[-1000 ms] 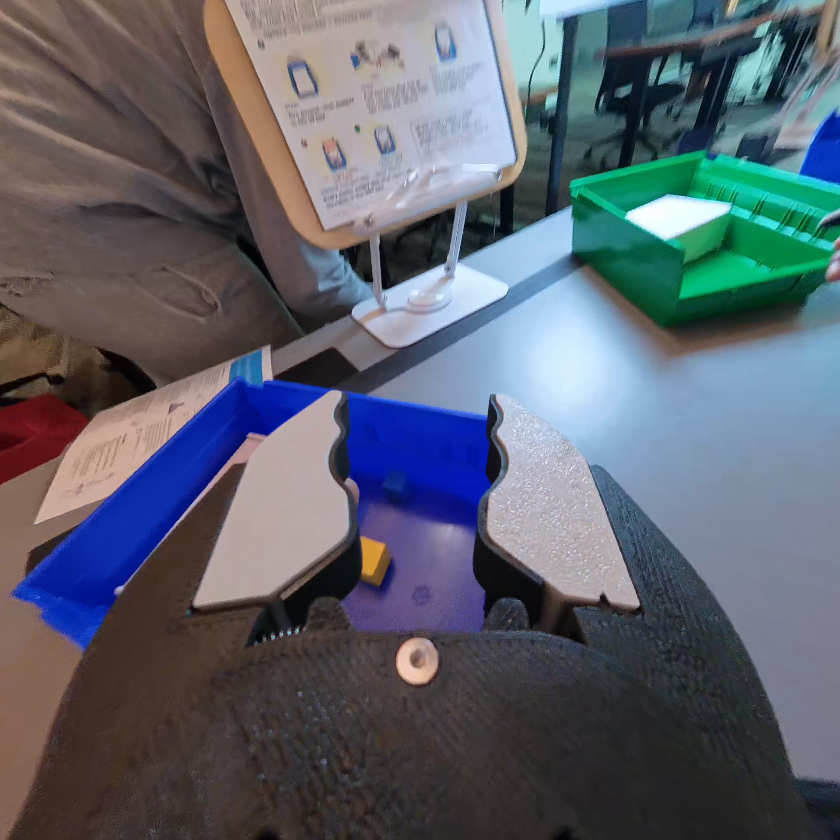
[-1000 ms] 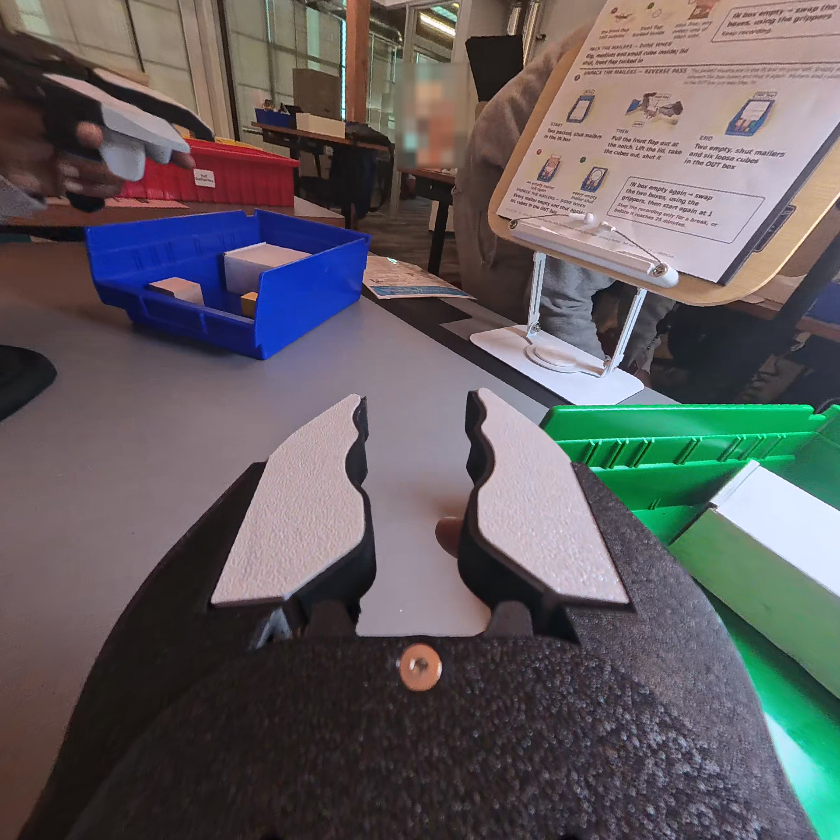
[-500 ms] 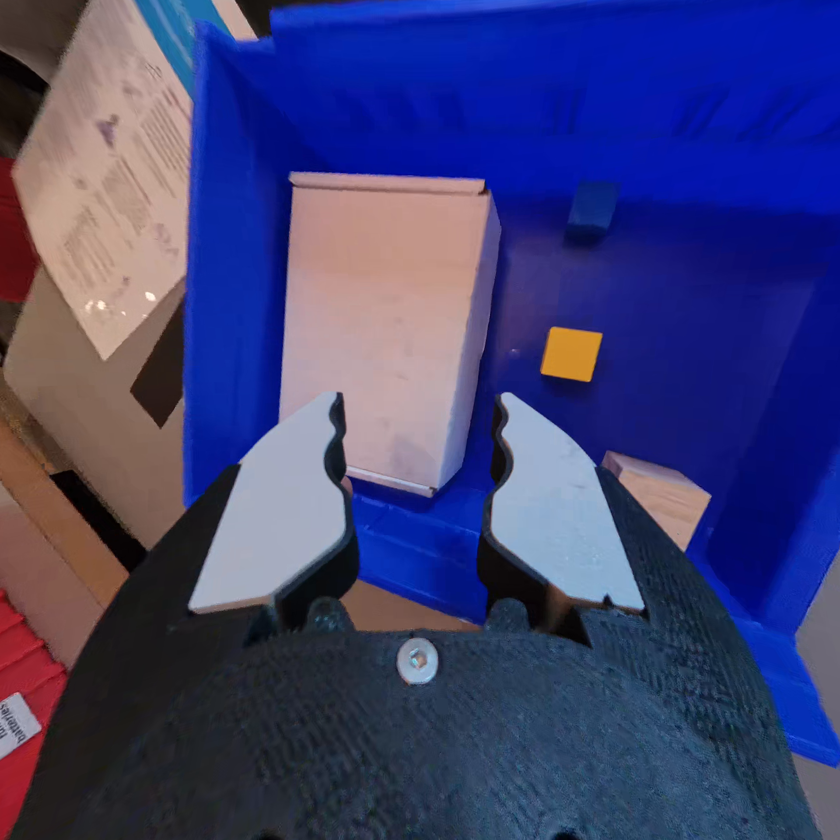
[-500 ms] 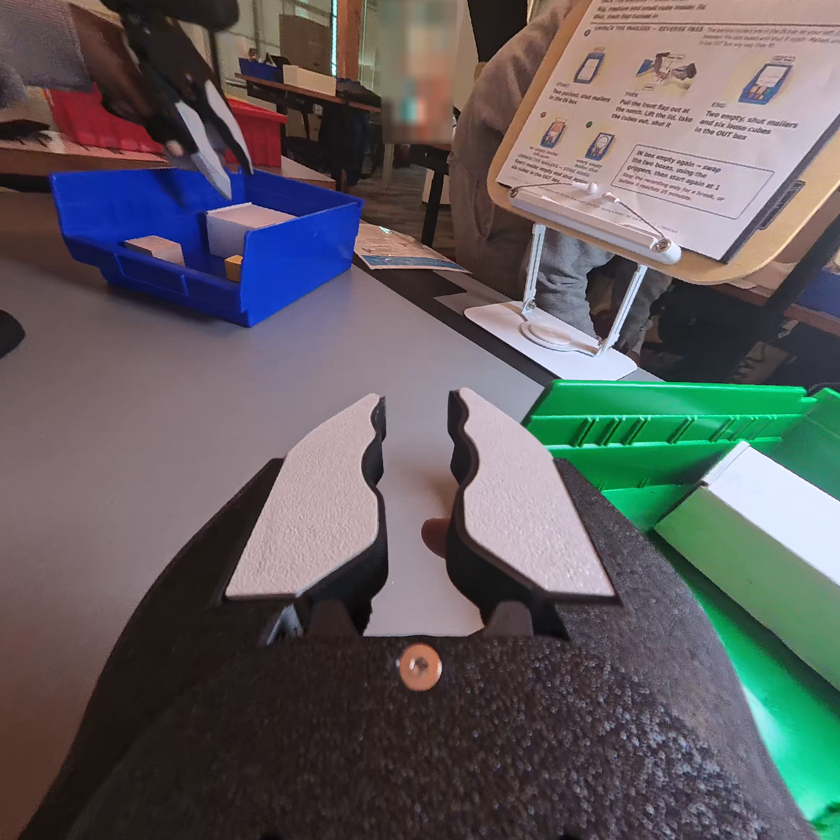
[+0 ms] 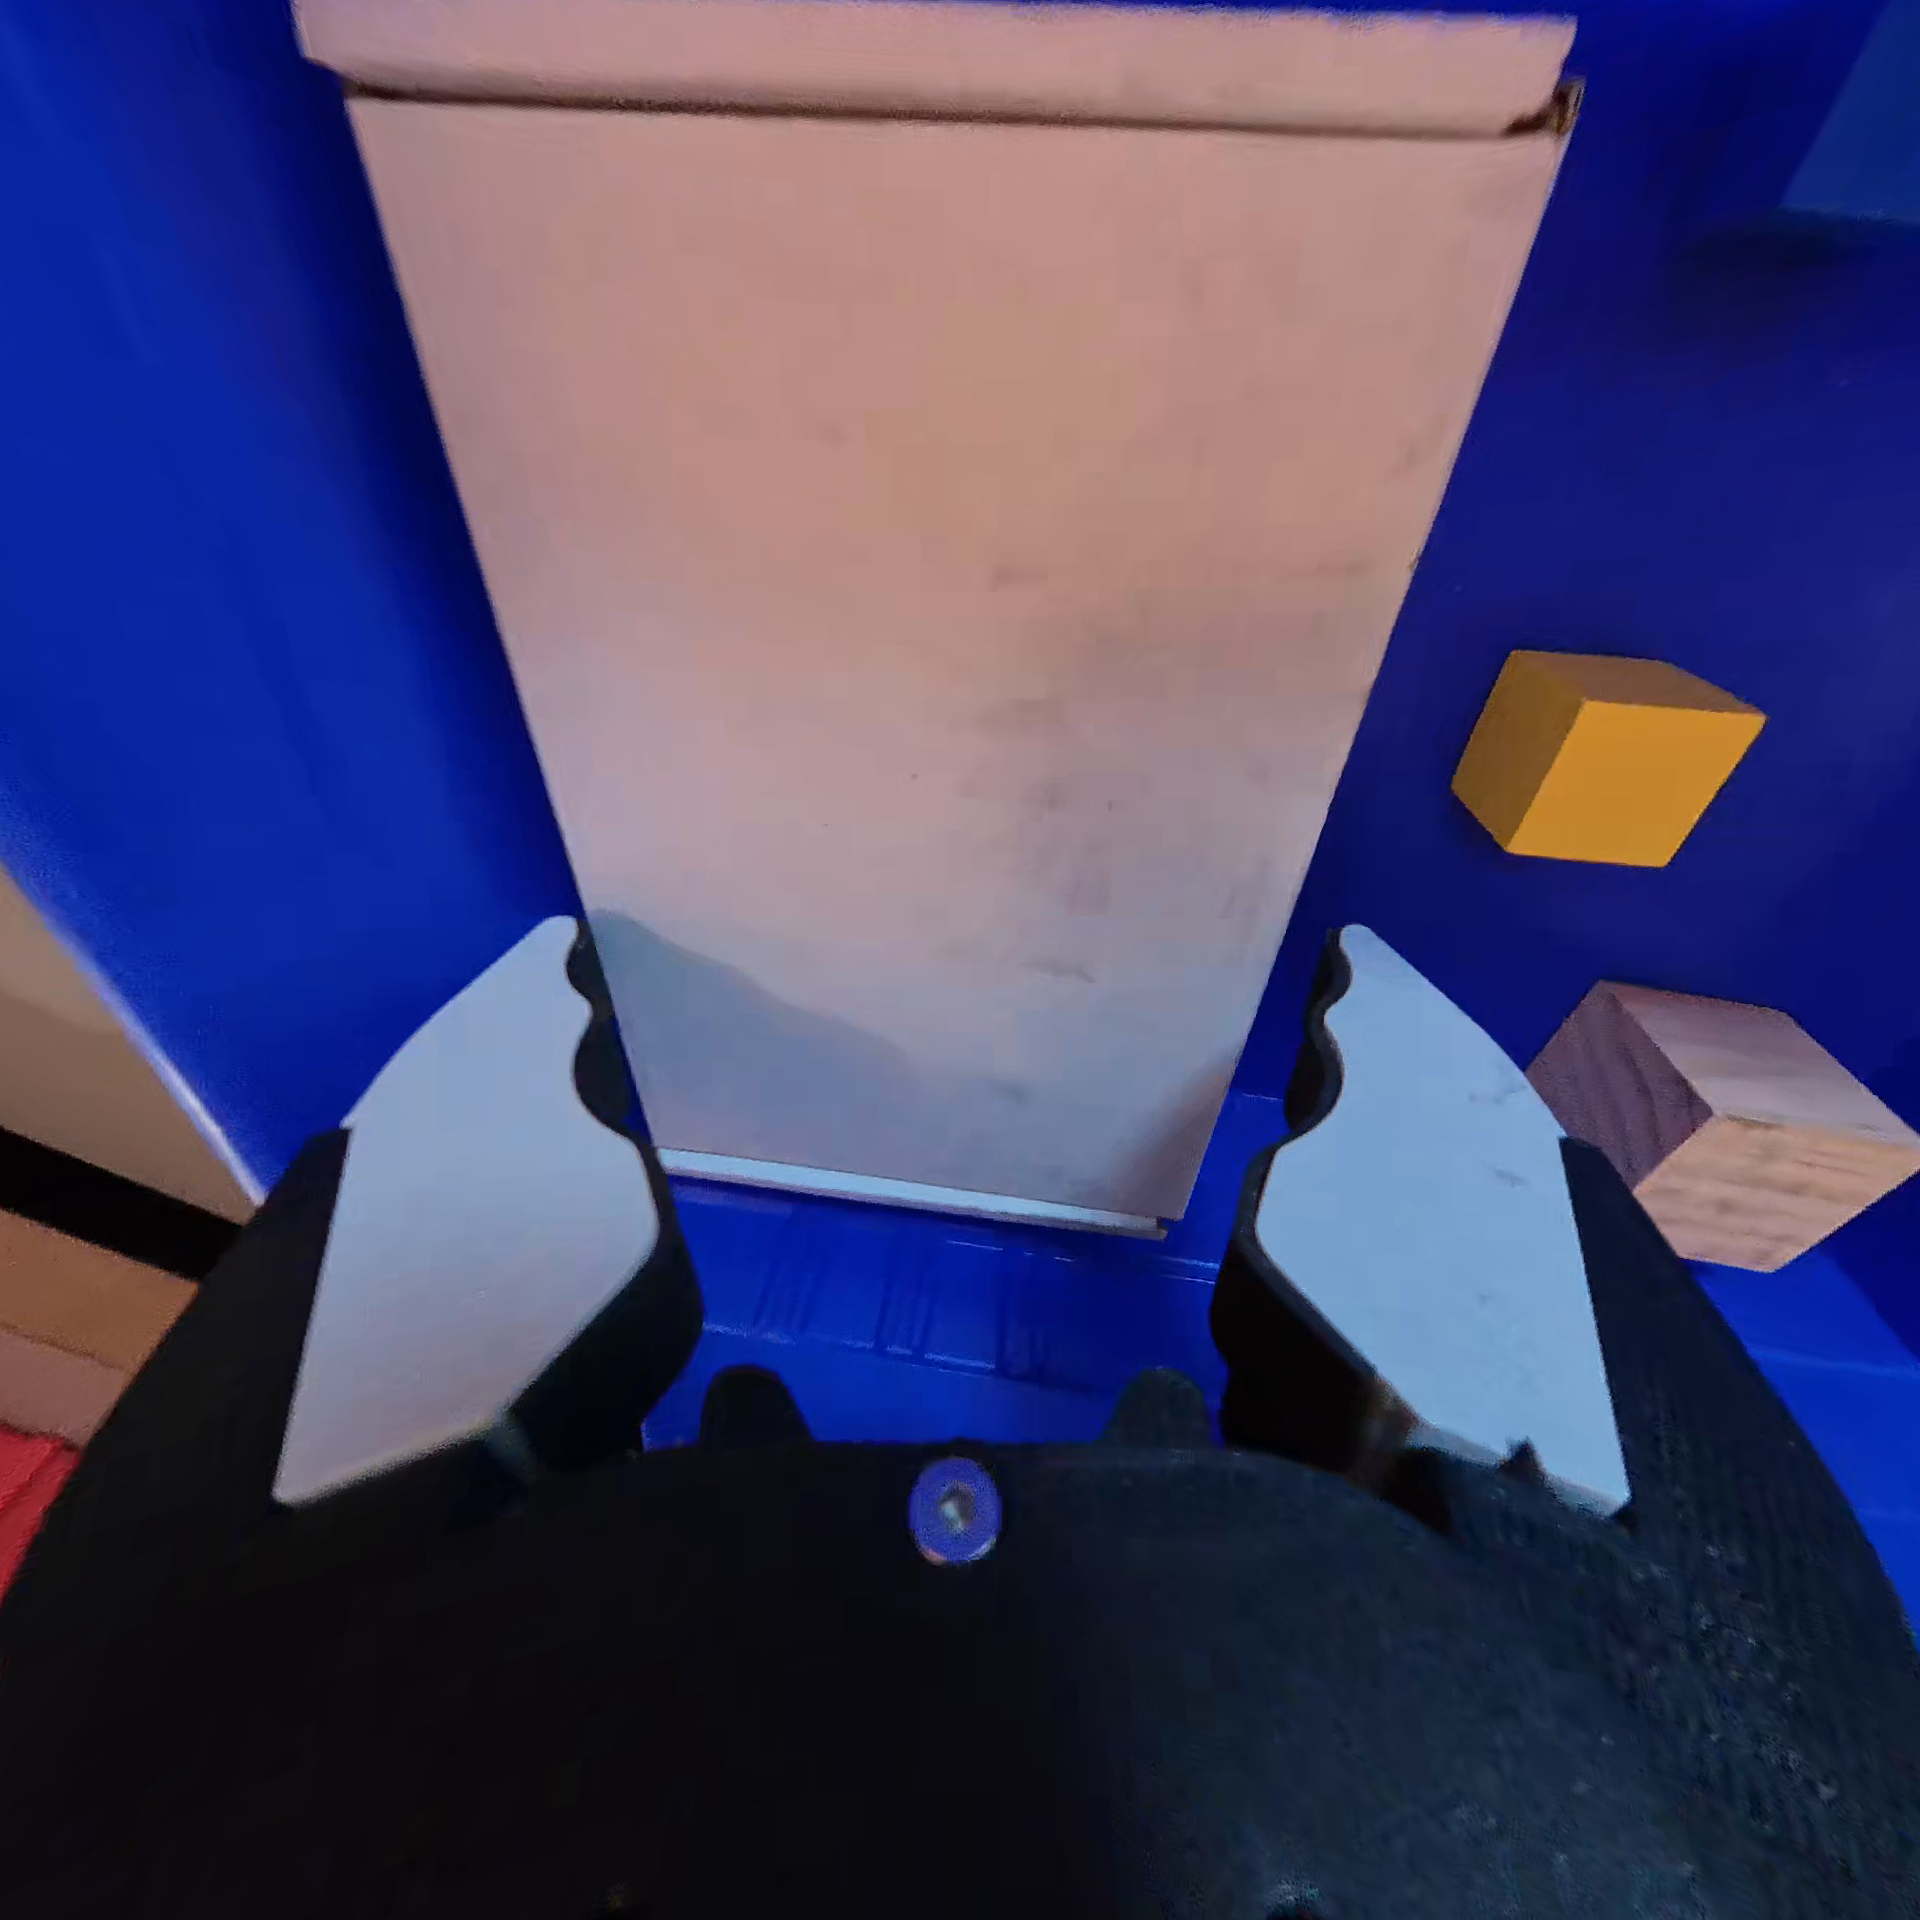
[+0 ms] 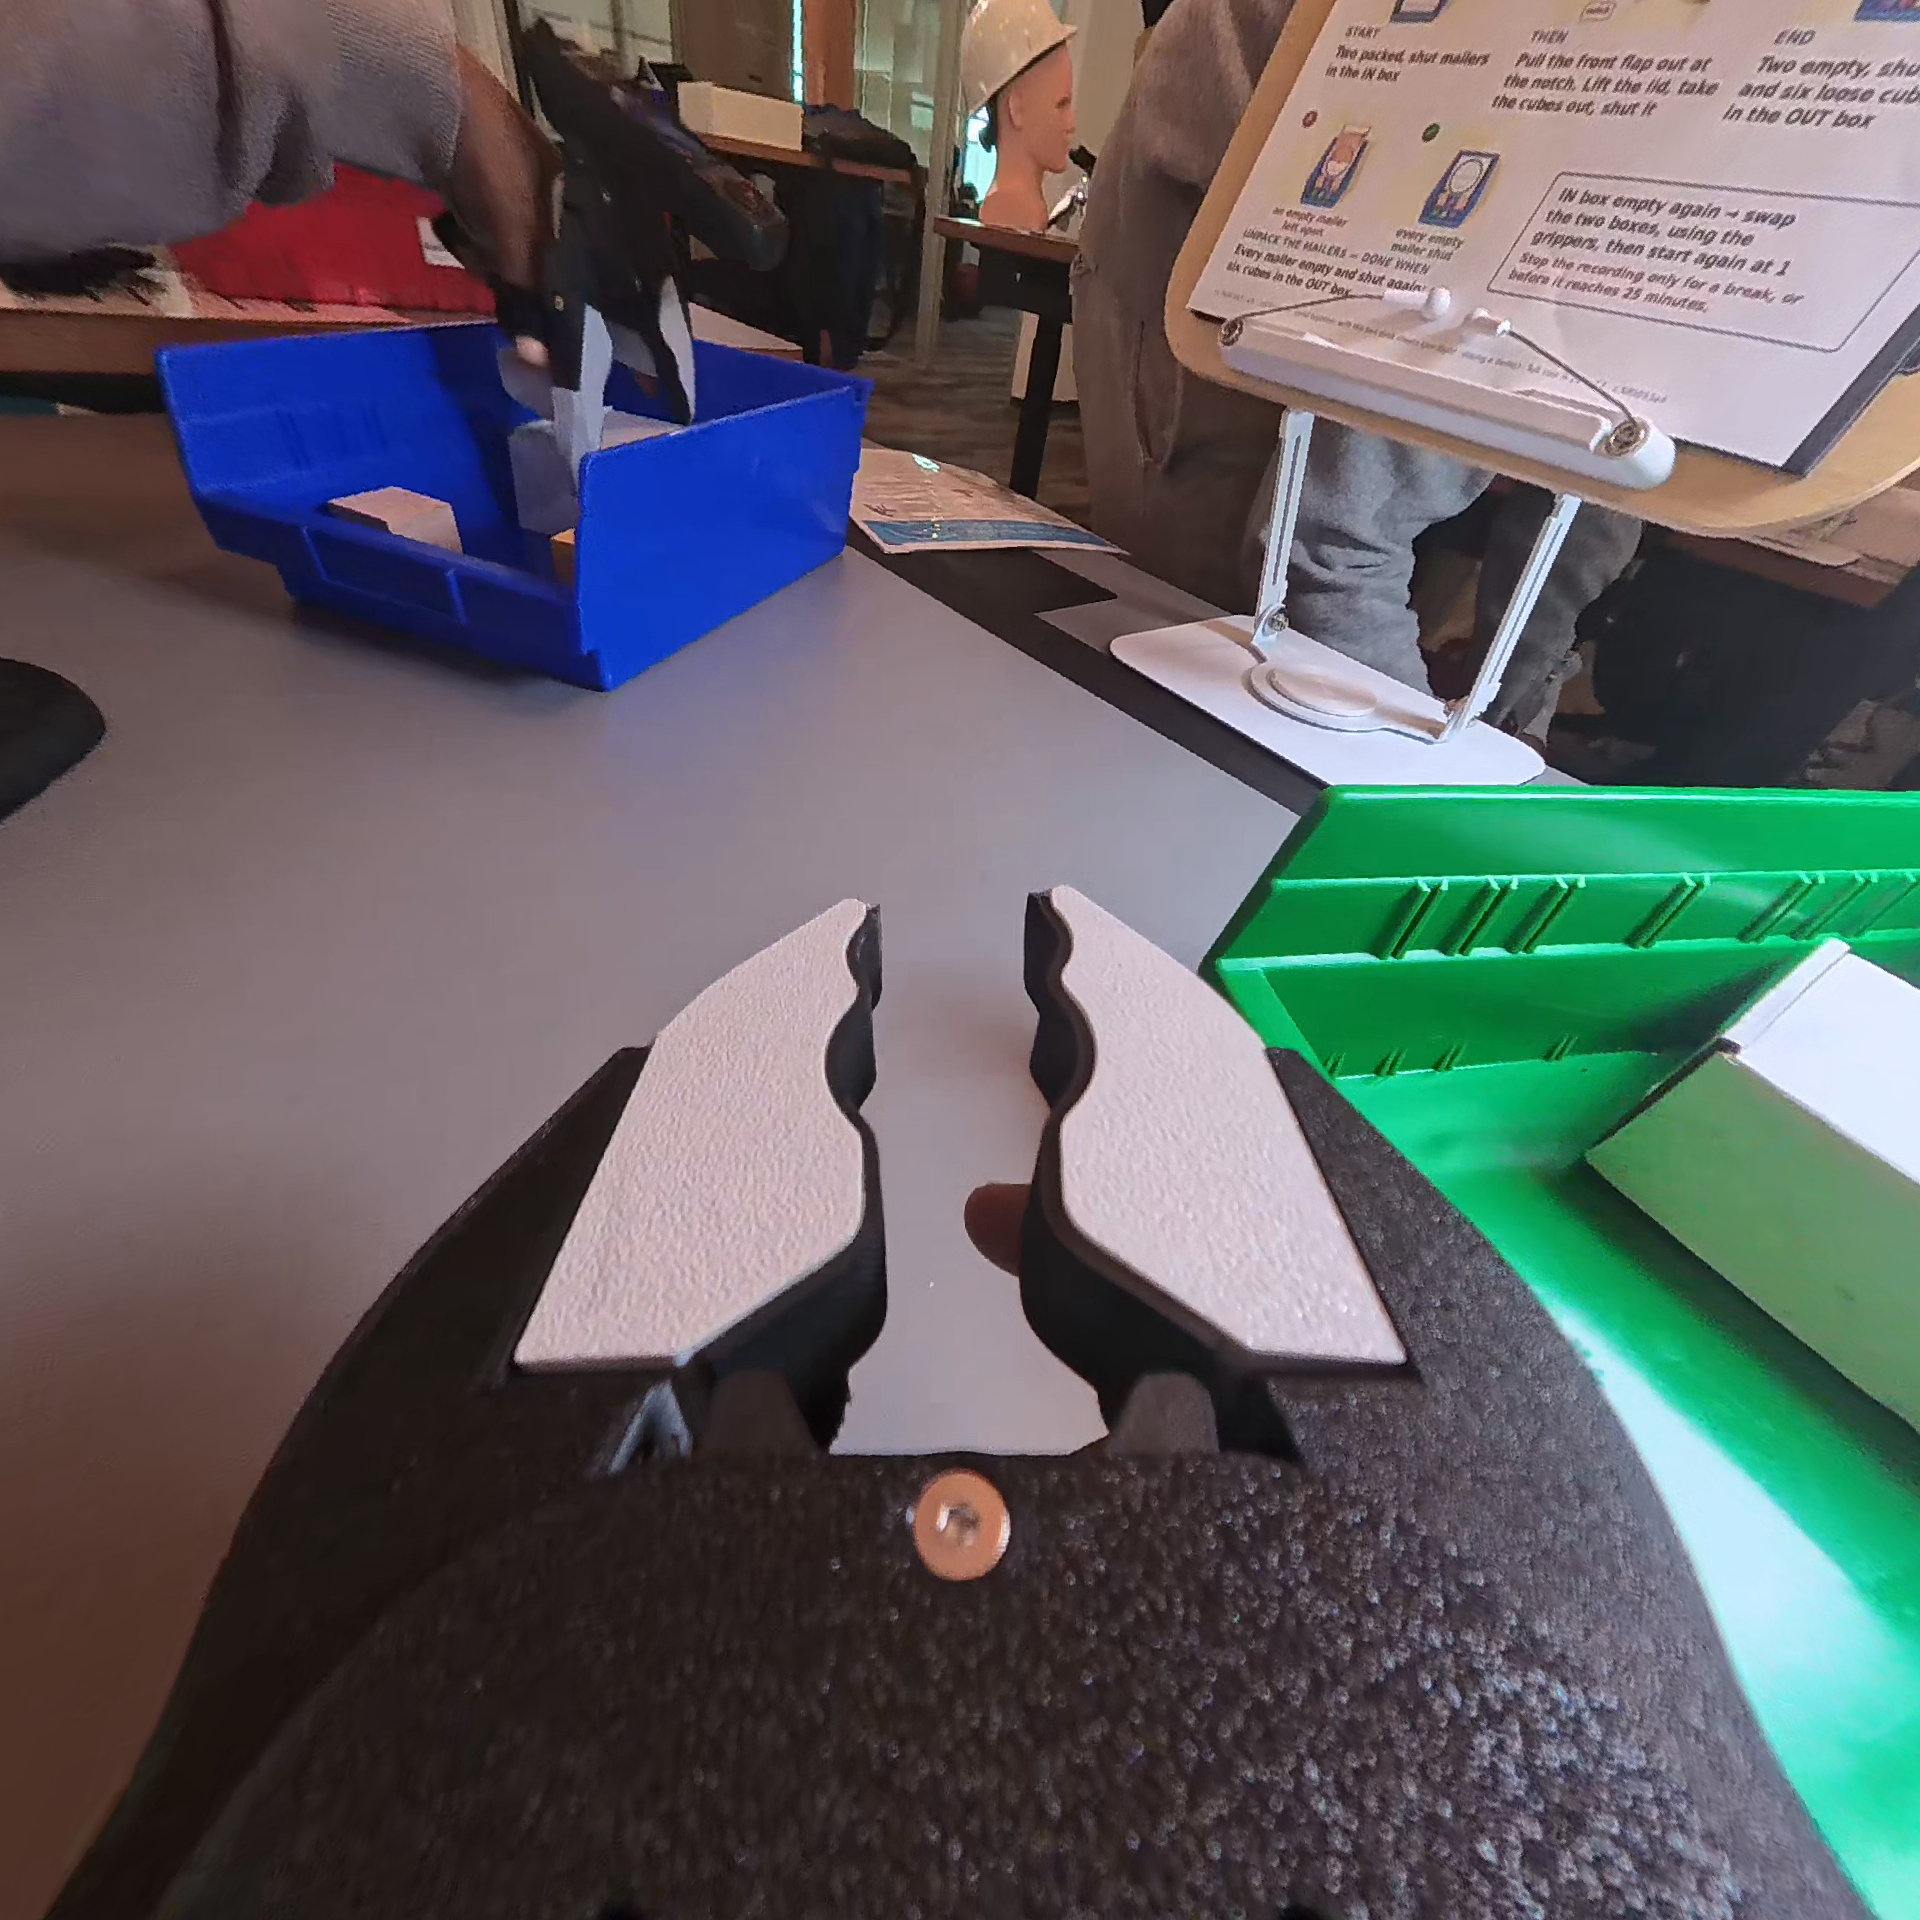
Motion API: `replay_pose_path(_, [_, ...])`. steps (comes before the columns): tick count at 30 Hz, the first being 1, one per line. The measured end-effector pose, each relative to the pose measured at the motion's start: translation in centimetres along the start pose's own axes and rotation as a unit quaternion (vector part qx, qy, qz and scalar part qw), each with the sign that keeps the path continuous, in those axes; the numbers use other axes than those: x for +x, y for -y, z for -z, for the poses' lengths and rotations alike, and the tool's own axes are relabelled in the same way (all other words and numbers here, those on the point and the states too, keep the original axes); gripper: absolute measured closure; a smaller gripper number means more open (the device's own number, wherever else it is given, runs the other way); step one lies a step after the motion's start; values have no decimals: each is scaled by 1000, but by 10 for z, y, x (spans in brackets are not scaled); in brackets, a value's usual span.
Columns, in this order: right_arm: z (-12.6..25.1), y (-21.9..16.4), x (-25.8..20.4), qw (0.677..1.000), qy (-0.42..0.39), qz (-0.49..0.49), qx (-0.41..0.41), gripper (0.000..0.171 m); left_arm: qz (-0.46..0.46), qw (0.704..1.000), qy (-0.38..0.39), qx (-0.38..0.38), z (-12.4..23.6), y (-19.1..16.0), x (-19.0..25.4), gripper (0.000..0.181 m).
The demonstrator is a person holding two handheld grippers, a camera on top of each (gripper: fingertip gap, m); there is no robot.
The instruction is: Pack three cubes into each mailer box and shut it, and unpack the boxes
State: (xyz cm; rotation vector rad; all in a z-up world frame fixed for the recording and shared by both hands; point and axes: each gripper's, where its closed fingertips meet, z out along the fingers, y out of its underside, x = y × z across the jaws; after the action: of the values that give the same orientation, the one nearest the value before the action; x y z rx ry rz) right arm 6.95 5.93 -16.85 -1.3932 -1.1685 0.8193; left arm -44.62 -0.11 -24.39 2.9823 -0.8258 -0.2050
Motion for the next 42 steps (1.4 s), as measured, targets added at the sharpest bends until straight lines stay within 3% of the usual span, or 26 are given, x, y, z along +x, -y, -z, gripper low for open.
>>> replay_pose_path(10, [-3, -6, -1, 1000, 15, -13, -11, 145, -77, 994, 13, -74, 7, -8, 14, 63])
replay_pose_path(15, [-1, -5, -3, 1000, 19, -8, -12, 145, -74, 995, 15, -60, -17, -5, 16, 41])
replay_pose_path(19, [1, -1, -3, 1000, 18, -5, -5, 145, -84, 995, 31, -36, -20, -3, 15, 41])
replay_pose_path(22, [2, 1, -1, 1000, 17, -9, -1, 145, -83, 995, 45, -20, -1, -7, 16, 41])
replay_pose_path(26, [3, 4, -4, 1000, 18, -3, 4, 145, -82, 994, 62, 46, 59, -1, 27, 41])
replay_pose_path(29, [4, 10, -9, 1000, 18, 24, 10, 144, -106, 984, 38, 138, 117, 21, 70, 41])
replay_pose_path(33, [2, 17, -24, 995, 20, 96, 9, 125, -207, 951, -54, 222, 162, 54, 182, 43])
replay_pose_path(38, [3, 32, -72, 972, 63, 225, 9, 104, -343, 886, -238, 201, 140, 73, 337, 41])
replay_pose_path(42, [7, 37, -109, 948, 100, 302, -3, 93, -395, 842, -344, 127, 106, 81, 405, 41])
